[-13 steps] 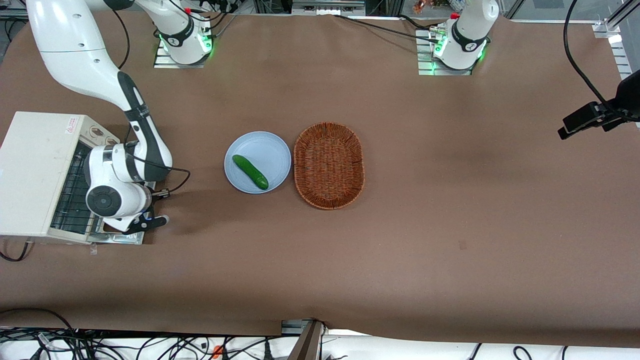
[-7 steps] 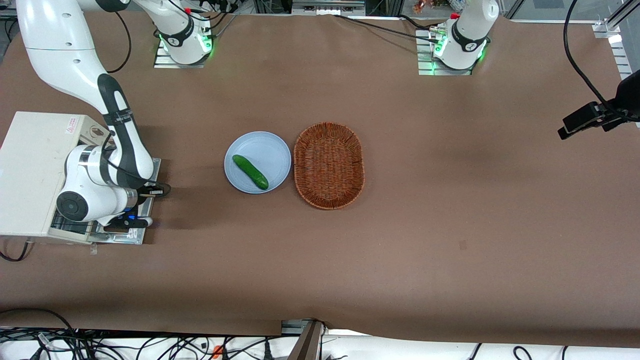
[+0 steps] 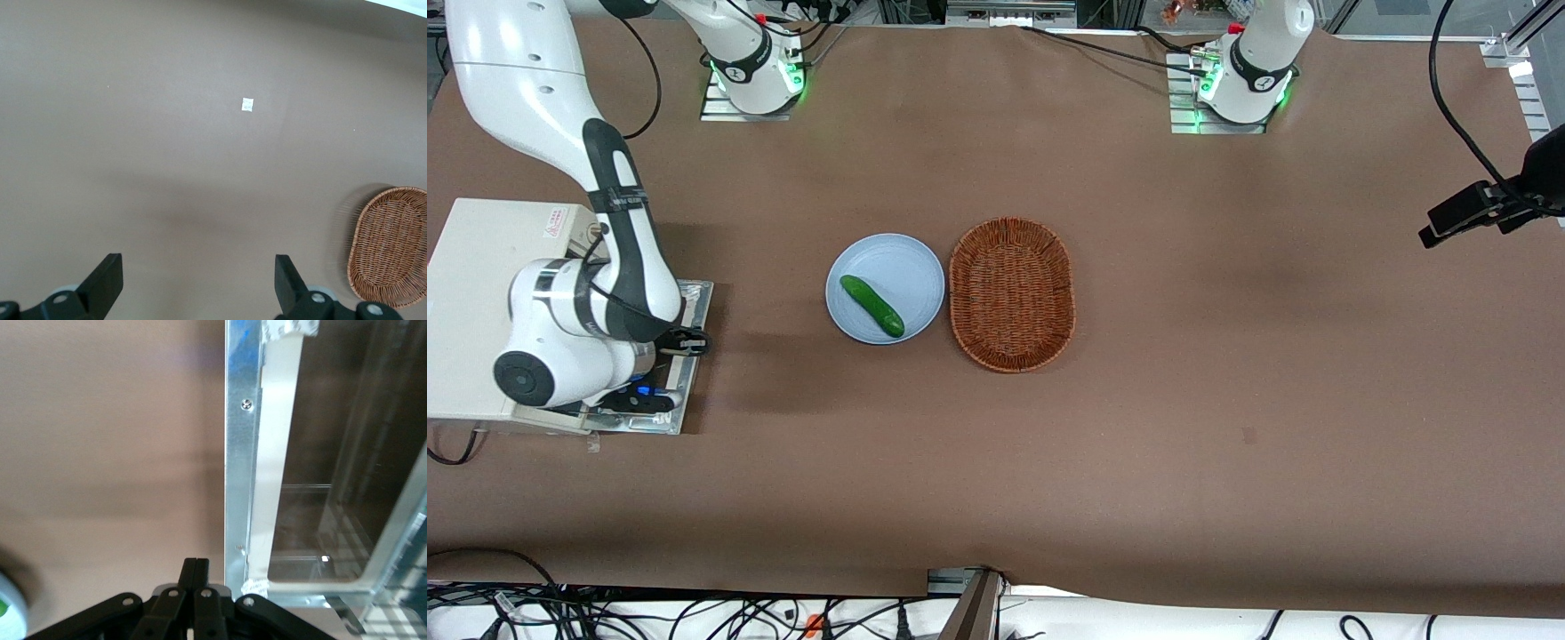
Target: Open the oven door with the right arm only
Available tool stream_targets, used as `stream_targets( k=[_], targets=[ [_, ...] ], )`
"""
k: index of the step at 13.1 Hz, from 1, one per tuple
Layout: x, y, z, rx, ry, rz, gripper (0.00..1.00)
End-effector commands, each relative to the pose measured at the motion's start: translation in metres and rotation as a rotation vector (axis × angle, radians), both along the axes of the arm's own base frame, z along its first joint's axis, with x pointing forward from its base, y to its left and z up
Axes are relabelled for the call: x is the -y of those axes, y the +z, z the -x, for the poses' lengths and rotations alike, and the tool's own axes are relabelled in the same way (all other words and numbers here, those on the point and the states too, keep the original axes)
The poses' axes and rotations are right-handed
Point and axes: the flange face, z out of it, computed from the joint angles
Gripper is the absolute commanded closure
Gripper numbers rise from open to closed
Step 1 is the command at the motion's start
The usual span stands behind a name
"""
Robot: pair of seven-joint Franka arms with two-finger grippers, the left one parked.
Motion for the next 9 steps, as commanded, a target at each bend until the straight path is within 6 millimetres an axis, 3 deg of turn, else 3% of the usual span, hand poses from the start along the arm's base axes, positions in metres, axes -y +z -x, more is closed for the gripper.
stream_targets(
  k=[1, 2, 3, 4, 9],
  targets=[
    [-0.003, 0.044, -0.003, 0.029, -0.010, -0.018, 0.42],
    [-0.003, 0.061, -0.002, 0.044, -0.008, -0.021, 0.28],
    [-0.003, 0.076, 0.001, 0.049, 0.005, -0.028, 0.04],
    [-0.001, 0.093, 0.002, 0.066, 0.030, -0.041, 0.00],
    [0.005, 0.186, 0.026, 0.115, 0.076, -0.074, 0.00]
  ],
)
